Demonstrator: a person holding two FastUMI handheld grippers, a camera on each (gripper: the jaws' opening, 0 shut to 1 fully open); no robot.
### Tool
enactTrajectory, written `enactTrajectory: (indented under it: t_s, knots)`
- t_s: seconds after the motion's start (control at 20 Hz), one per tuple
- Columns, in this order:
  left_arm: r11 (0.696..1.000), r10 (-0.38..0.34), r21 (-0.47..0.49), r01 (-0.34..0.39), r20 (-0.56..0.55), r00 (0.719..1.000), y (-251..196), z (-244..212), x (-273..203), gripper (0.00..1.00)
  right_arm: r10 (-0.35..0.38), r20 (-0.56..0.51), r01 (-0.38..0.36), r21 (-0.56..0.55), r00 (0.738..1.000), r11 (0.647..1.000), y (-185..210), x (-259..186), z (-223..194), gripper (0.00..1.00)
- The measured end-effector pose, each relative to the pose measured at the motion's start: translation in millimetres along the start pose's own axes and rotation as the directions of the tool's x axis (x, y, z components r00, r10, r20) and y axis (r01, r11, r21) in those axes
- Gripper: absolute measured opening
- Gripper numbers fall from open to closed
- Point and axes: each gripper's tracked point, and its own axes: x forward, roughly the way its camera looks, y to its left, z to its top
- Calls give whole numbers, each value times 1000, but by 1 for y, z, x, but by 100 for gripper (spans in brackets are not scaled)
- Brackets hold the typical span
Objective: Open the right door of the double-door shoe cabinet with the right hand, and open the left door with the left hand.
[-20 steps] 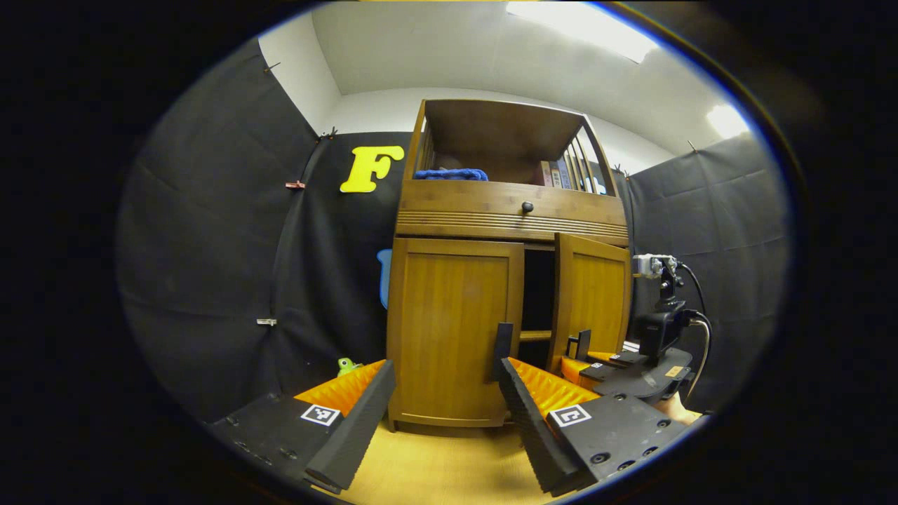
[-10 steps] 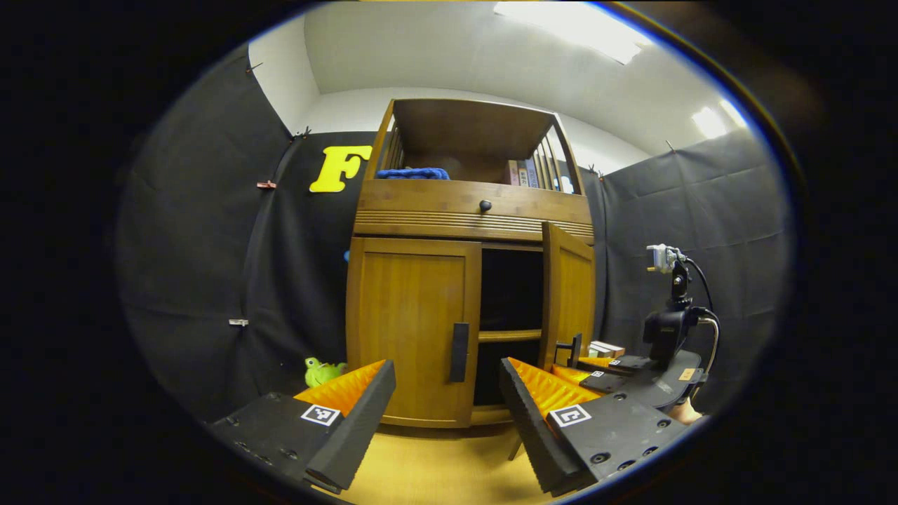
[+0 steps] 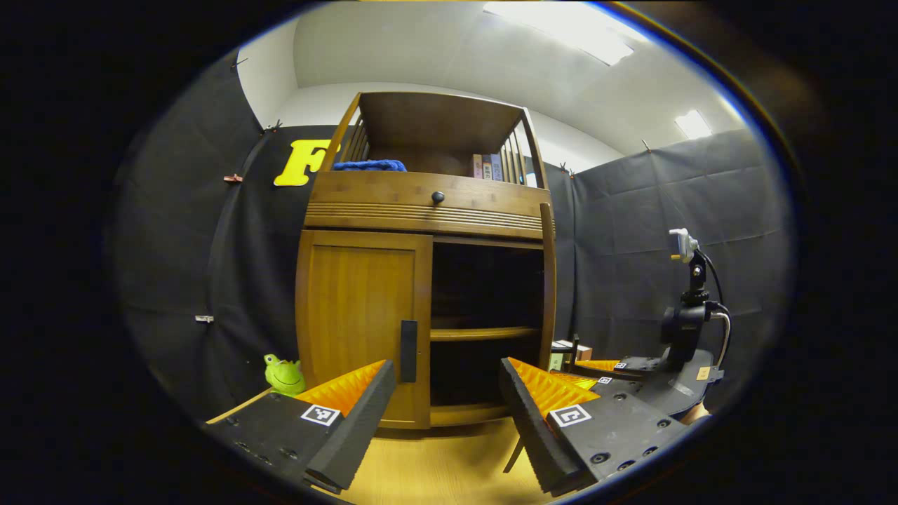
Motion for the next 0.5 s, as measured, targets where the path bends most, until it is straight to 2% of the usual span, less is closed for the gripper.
enactTrajectory:
  t_s: [0.15,0.2,0.25,0.5]
  knots:
    - [999,-32,2,32,-5,999,-14,-3,7,89,-18,-2,18,-1,1000,1000,-14,-10,0,28]
    - [999,-42,0,42,-6,999,-20,-4,9,89,-23,-1,23,-1,1000,1000,-18,-14,0,23]
    - [999,-51,-3,51,-8,999,-24,-5,11,89,-29,-1,29,-2,1000,1000,-22,-17,0,28]
    - [996,-88,-14,88,-2,996,-42,-7,16,89,-65,-3,65,-14,998,998,-41,-30,0,28]
